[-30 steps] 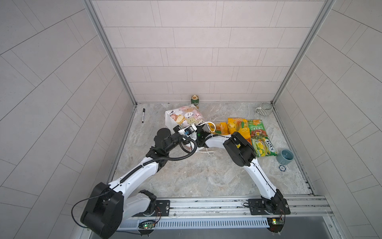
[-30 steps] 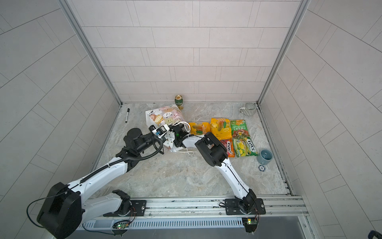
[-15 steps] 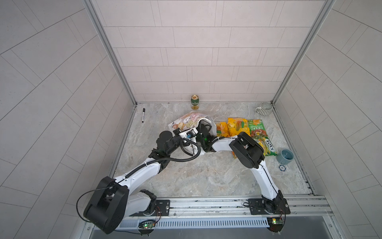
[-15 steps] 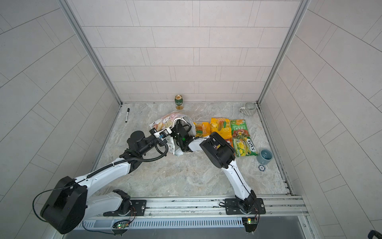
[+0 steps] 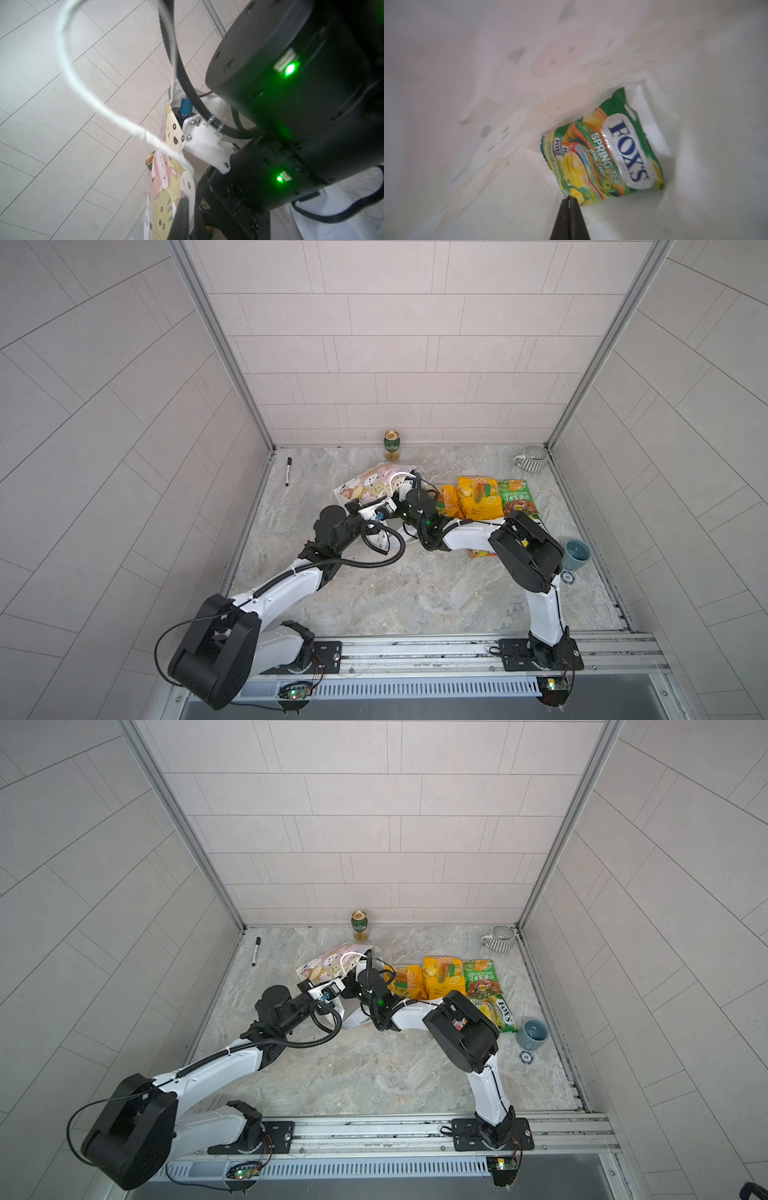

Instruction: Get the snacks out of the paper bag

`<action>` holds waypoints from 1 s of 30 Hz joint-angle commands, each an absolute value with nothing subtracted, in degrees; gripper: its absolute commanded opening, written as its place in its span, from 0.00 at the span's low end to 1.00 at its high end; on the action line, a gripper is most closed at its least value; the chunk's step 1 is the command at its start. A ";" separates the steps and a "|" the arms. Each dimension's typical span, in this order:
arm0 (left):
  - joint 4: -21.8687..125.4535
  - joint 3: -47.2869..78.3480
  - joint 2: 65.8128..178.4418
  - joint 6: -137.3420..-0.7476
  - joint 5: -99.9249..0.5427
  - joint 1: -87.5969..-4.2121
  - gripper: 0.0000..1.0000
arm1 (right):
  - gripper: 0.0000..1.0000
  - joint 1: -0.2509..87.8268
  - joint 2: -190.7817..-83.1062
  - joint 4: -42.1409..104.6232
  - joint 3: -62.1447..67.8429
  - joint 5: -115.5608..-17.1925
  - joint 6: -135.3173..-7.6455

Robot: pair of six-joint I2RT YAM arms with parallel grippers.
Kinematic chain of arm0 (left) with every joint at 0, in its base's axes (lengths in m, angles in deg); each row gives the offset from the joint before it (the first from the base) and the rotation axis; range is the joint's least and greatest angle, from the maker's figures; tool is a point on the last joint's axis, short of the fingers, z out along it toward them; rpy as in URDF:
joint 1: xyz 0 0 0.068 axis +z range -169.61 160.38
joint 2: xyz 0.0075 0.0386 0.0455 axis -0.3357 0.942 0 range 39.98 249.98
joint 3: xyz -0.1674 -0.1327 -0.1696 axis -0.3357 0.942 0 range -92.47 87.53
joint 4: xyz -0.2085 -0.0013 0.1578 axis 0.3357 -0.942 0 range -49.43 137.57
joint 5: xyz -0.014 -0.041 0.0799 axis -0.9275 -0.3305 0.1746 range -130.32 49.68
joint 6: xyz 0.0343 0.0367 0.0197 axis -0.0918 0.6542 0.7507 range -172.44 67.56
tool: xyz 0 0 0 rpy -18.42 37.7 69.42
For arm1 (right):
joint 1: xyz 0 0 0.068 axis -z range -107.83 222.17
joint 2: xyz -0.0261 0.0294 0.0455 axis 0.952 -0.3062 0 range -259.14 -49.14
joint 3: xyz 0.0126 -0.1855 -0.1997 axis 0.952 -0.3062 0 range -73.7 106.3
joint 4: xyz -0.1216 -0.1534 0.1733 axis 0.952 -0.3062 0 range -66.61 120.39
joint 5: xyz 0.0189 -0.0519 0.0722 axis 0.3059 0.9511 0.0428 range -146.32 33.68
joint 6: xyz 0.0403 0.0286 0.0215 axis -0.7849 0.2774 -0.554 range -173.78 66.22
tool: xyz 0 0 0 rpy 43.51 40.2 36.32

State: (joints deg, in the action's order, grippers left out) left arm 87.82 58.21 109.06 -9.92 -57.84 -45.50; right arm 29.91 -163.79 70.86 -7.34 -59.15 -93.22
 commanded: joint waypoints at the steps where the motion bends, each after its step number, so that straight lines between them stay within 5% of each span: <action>1: 87.17 59.23 108.30 -9.28 -56.94 -45.03 0.00 | 0.00 29.92 -159.05 71.86 -9.68 -57.92 -92.81; 6: 87.12 59.05 108.08 -9.50 -58.08 -44.93 0.00 | 0.00 30.16 -157.86 68.82 -10.18 -58.38 -91.64; 10: 87.39 58.57 107.79 -10.29 -61.59 -44.93 0.00 | 0.29 30.45 -162.11 71.09 -7.90 -59.99 -90.22; 13: 88.07 58.44 107.56 -10.99 -63.42 -45.02 0.00 | 0.41 30.69 -165.19 67.89 -4.32 -60.68 -92.95; 30: 88.48 57.65 108.95 -12.80 -70.21 -45.41 0.00 | 0.53 31.11 -180.85 55.56 13.63 -63.71 -111.26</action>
